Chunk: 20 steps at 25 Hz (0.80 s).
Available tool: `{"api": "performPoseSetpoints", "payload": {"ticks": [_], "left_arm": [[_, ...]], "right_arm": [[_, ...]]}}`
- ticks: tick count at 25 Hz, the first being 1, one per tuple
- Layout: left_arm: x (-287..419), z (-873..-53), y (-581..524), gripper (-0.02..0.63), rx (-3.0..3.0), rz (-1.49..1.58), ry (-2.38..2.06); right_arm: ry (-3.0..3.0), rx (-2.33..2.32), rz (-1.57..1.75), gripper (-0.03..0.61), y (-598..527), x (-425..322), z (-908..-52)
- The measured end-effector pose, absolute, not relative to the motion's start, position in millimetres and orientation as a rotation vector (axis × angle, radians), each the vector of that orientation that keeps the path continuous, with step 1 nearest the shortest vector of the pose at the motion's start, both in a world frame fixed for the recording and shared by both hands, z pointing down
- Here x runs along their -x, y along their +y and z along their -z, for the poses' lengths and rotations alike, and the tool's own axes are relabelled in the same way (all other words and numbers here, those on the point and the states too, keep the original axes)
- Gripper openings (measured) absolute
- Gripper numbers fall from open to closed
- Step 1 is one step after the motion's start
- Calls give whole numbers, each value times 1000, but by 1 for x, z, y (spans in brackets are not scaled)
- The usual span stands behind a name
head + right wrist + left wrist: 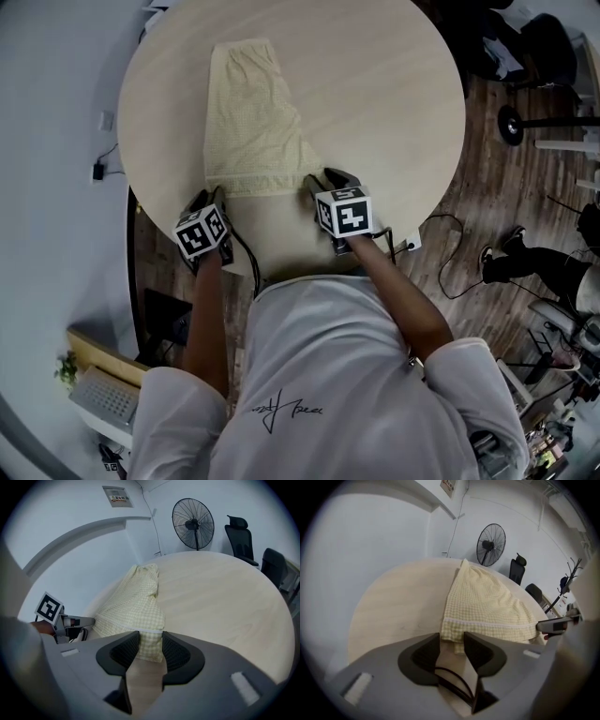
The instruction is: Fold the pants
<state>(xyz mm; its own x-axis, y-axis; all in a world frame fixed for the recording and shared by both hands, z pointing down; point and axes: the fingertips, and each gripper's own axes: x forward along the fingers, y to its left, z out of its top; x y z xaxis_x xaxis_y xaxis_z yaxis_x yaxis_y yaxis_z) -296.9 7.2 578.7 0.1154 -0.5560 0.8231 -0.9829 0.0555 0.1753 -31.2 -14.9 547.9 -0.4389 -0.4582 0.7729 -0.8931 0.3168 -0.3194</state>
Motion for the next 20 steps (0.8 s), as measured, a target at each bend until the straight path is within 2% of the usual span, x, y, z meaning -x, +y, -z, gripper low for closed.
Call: {"api": "performPoseSetpoints", "payload": {"ticks": [12, 15, 20], "left_arm": [[285, -580, 15, 187, -1571, -759, -1627], [278, -581, 14, 136, -1590, -835, -1639], [274, -581, 13, 104, -1591, -850, -1640]], "right_arm": [[-1953, -1205, -907, 119, -12, 34, -567], [-1946, -1203, -912, 102, -11, 34, -568], [-1950, -1190, -948, 81, -10, 37, -568]]}}
